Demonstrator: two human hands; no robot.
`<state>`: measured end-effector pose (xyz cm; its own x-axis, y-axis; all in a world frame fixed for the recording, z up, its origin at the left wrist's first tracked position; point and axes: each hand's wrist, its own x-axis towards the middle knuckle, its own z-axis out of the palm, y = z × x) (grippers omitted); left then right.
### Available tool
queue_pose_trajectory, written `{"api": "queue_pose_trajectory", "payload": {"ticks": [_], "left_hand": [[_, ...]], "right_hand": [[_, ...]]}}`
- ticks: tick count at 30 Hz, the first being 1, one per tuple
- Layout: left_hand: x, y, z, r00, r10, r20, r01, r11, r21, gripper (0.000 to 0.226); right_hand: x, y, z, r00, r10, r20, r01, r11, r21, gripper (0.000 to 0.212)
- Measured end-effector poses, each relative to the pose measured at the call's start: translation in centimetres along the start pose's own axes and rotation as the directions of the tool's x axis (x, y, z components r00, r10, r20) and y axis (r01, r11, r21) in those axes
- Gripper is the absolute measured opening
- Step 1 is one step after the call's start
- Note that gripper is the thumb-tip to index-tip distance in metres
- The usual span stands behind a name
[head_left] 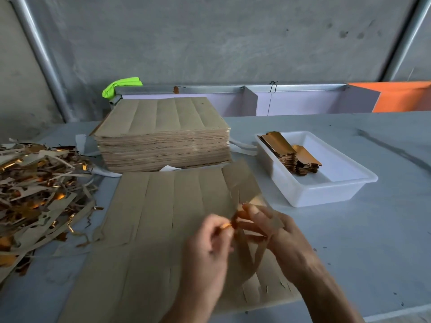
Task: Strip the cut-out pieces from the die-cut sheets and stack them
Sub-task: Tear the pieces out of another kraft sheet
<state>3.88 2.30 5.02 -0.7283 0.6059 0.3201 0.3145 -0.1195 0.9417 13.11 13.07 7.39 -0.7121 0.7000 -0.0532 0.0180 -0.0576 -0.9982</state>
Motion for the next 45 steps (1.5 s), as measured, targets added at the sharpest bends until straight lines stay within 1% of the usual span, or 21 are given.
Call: {"api": "queue_pose_trajectory", "payload": {"ticks": [2, 4, 7, 8, 10, 14, 17, 19, 21, 23, 24, 26, 28, 30, 31, 33, 35, 37, 39, 42, 45], "left_hand": [[-0.9, -0.4, 1.4, 0.985, 0.056, 0.164, -0.08, 0.986, 0.145, 0.01], [-1.1, -0.7, 2.1, 0.957, 0.074, 0.281, -0.142, 0.964, 0.227, 0.015], [-0.5, -0.8, 2.0, 0.919, 0.087, 0.385, -0.217, 0.926, 0.309, 0.016], [-0.1, -0.7, 1.8, 0.914, 0.099, 0.393, -0.234, 0.921, 0.312, 0.013], [0.9, -0.5, 1.2, 0.927, 0.106, 0.359, -0.234, 0.913, 0.335, 0.01], [3.1, -0.9, 0.4, 0.965, 0.035, 0.26, -0.142, 0.903, 0.406, 0.013], [3.7, -1.3, 0.8, 0.959, 0.006, 0.283, -0.135, 0.889, 0.438, 0.014], [3.9, -1.5, 1.6, 0.949, 0.015, 0.313, -0.17, 0.865, 0.472, 0.015], [4.6, -1.4, 2.4, 0.949, 0.05, 0.31, -0.213, 0.828, 0.519, 0.02], [5.8, -0.8, 3.3, 0.941, 0.071, 0.331, -0.264, 0.763, 0.59, 0.029], [6.5, -0.4, 3.7, 0.925, 0.056, 0.377, -0.301, 0.713, 0.634, 0.033], [7.8, 0.6, 4.2, 0.863, -0.03, 0.504, -0.376, 0.629, 0.681, 0.036], [9.0, 1.4, 4.4, 0.792, -0.148, 0.592, -0.387, 0.629, 0.675, 0.037], [9.9, 2.0, 4.6, 0.745, -0.266, 0.612, -0.378, 0.588, 0.715, 0.045], [10.3, 2.0, 4.5, 0.746, -0.321, 0.583, -0.355, 0.549, 0.757, 0.047], [11.0, 1.4, 3.8, 0.802, -0.368, 0.47, -0.253, 0.503, 0.826, 0.048], [11.3, 0.2, 2.7, 0.877, -0.329, 0.349, -0.131, 0.536, 0.834, 0.044], [11.1, -1.1, 1.6, 0.922, -0.289, 0.258, -0.027, 0.616, 0.787, 0.028], [10.5, -1.9, 1.0, 0.936, -0.301, 0.183, 0.081, 0.69, 0.719, 0.011], [9.9, -3.2, 0.1, 0.946, -0.309, 0.097, 0.184, 0.761, 0.622, 0.016], [9.9, -3.9, -0.9, 0.952, -0.297, 0.077, 0.2, 0.79, 0.579, 0.028]], "right_hand": [[0.7, -0.4, -0.3, 0.998, 0.07, 0.002, -0.07, 0.997, 0.01, 0.042], [1.5, -0.5, -0.8, 0.989, 0.149, -0.014, -0.15, 0.988, -0.026, 0.042], [2.4, 0.0, -1.8, 0.968, 0.238, -0.077, -0.24, 0.971, -0.019, 0.014], [2.6, 0.2, -2.2, 0.959, 0.266, -0.097, -0.269, 0.963, -0.017, 0.01], [2.8, 0.7, -2.9, 0.941, 0.319, -0.11, -0.323, 0.946, -0.018, 0.02], [3.0, 1.7, -3.4, 0.914, 0.365, -0.176, -0.377, 0.926, -0.037, 0.022], [3.1, 2.3, -3.3, 0.906, 0.383, -0.178, -0.371, 0.923, 0.101, 0.015], [2.9, 2.5, -3.1, 0.925, 0.326, -0.193, -0.326, 0.945, 0.035, 0.012], [2.6, 2.5, -2.7, 0.958, 0.223, -0.178, -0.246, 0.962, -0.116, 0.017], [2.3, 2.4, -1.8, 0.988, 0.095, -0.126, -0.134, 0.927, -0.349, 0.026], [2.3, 2.5, -1.3, 0.995, 0.018, -0.096, -0.063, 0.869, -0.491, 0.028], [2.4, 2.7, -0.5, 0.992, -0.124, -0.037, 0.066, 0.731, -0.679, 0.031], [2.5, 2.7, 0.2, 0.978, -0.207, -0.003, 0.134, 0.647, -0.75, 0.026], [2.4, 2.7, 0.6, 0.969, -0.243, 0.03, 0.176, 0.607, -0.775, 0.026], [2.3, 2.7, 0.7, 0.968, -0.248, 0.045, 0.191, 0.606, -0.772, 0.029], [2.3, 3.0, 0.4, 0.972, -0.236, 0.004, 0.158, 0.637, -0.755, 0.031], [2.2, 3.6, -0.2, 0.97, -0.185, -0.156, 0.019, 0.702, -0.712, 0.025], [2.3, 4.2, -1.0, 0.937, -0.002, -0.348, -0.176, 0.86, -0.479, 0.019], [2.1, 4.7, -1.4, 0.895, 0.198, -0.401, -0.272, 0.953, -0.137, 0.013], [1.8, 5.1, -1.8, 0.846, 0.267, -0.461, -0.23, 0.964, 0.137, 0.013], [1.9, 4.2, -2.7, 0.776, 0.19, -0.602, -0.078, 0.975, 0.207, 0.016]]}}
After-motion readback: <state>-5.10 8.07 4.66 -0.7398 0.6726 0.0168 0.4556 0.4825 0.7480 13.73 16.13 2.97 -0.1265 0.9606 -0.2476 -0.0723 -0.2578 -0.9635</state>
